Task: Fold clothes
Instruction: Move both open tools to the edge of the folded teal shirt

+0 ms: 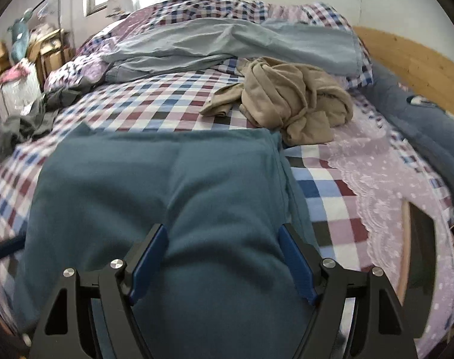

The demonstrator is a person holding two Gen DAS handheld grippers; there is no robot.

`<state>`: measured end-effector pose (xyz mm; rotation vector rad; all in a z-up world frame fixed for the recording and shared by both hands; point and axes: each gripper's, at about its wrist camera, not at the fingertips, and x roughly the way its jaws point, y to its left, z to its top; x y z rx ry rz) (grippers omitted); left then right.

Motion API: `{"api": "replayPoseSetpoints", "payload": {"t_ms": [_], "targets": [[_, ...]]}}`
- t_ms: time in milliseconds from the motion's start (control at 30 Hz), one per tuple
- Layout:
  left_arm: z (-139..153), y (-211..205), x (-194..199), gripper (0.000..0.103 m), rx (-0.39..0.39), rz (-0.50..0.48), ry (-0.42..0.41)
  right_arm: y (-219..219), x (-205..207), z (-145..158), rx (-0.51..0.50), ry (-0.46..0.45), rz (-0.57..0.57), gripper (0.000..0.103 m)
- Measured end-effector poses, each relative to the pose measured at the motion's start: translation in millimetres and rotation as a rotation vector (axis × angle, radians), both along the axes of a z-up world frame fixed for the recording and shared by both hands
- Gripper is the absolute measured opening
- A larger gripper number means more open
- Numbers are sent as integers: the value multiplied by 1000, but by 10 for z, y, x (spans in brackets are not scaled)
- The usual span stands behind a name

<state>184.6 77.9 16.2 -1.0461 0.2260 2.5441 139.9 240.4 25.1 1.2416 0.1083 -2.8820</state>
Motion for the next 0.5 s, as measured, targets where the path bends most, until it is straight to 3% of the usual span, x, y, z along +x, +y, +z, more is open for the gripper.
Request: {"api": "replayPoseSetpoints", "payload": {"t_ms": [167,500], "targets": [[-11,-114,36,88,60,13,-59,33,326,-41,6,6,14,80],[-24,-173,240,88,84,18,-101,28,958,-49,56,17,8,80]]}}
